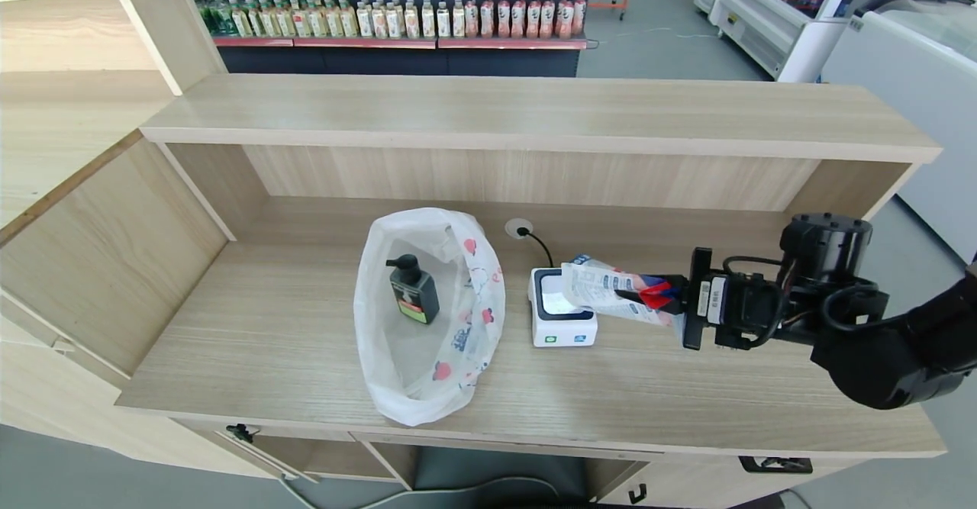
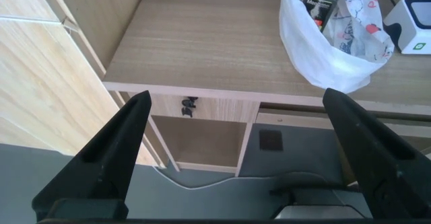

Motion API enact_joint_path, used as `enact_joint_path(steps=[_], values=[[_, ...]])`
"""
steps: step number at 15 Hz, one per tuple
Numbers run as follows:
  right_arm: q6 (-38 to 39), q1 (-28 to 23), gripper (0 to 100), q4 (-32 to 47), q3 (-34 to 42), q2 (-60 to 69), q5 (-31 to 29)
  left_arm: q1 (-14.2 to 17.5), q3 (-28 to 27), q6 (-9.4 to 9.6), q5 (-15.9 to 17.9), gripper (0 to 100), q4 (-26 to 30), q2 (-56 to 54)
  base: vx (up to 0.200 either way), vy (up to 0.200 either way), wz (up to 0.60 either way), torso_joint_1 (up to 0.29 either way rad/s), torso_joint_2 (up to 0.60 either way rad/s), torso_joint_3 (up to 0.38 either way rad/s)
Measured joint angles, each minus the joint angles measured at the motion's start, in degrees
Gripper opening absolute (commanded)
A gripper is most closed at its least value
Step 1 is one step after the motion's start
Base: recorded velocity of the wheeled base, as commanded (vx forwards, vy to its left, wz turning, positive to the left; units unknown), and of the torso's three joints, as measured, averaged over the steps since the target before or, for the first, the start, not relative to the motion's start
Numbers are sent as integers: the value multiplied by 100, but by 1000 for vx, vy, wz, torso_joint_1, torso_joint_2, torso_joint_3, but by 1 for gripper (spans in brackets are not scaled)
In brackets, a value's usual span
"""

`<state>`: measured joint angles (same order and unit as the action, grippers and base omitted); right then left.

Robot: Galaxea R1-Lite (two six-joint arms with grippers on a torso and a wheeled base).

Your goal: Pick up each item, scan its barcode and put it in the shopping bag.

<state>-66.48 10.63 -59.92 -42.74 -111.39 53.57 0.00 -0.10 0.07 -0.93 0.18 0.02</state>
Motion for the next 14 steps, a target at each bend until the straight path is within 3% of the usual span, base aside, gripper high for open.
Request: enact_joint_path(steps=[9,14], values=[[-26,9,0,1,-961,-791,1091,0,0,2,0,100,0,0,0,0,0,0,0,0],[-436,-9,0,22,-1652,-1303,1574,0,0,2,-2,100,0,0,0,0,0,0,0,0]])
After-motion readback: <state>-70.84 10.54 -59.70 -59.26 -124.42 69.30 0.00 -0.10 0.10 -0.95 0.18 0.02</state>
